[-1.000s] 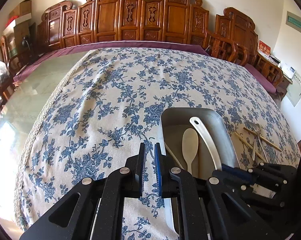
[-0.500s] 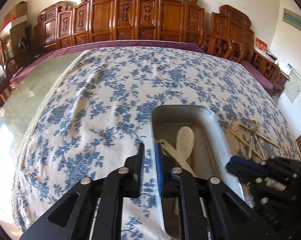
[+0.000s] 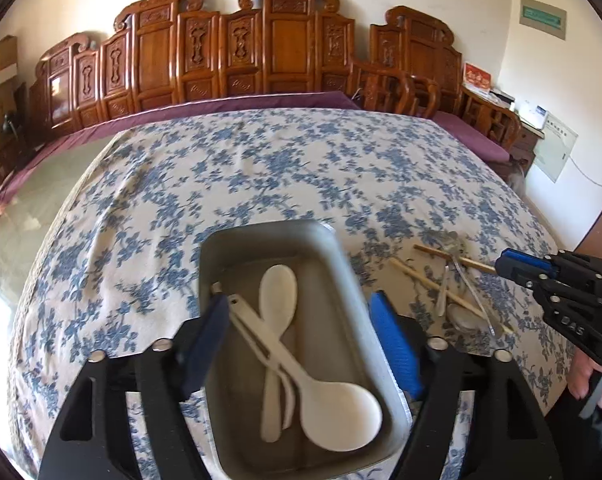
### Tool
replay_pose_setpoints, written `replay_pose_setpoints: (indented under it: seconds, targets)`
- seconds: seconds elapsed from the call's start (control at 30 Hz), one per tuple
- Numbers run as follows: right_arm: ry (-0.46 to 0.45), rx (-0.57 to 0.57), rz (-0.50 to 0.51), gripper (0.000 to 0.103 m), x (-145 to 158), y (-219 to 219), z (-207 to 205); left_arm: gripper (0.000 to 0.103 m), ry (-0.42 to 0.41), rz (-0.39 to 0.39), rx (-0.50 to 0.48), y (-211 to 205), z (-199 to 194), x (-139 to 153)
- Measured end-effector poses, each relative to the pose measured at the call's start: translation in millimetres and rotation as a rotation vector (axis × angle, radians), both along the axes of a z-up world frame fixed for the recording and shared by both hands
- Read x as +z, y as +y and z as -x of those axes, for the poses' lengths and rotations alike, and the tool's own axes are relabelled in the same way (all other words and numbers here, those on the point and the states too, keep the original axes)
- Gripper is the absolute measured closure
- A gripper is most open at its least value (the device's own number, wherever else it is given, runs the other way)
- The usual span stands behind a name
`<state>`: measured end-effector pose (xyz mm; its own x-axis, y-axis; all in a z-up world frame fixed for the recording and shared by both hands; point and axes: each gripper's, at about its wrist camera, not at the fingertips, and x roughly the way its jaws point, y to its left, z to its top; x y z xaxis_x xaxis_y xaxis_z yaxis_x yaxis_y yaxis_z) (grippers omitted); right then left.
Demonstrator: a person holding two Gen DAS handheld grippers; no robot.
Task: Organize utensils
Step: 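Grasp the metal fork from the pile with the right tool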
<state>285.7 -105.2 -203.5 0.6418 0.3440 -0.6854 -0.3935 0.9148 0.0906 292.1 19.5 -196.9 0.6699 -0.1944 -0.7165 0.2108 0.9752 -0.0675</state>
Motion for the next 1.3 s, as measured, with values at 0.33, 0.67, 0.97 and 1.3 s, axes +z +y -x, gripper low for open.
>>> replay_pose_setpoints:
  seconds: [0.33,0.67,0.97,1.3]
  targets:
    - [0.139,-0.055,-0.007,0.083,-52.6,-20.9,-18.7,0.018,-0.015,-0.009,-0.052,-31.5,3.7,-2.0]
    - [0.155,-0.088,0.057,0.082,-70.1,-16.2,-29.0,0.018,0.001,-0.013,-0.066,-37.7,5.8,-7.0]
    - [0.153,-0.092,0.05,0.082,-70.9,-15.0,-44.0,0.018,0.005,-0.03,-0.088,-48.2,9.3,-10.2]
    - [0.128,-0.066,0.031,0.094,-61.7,-23.9,-34.8,0.018,0.005,-0.052,-0.111,-65.4,14.1,-9.9]
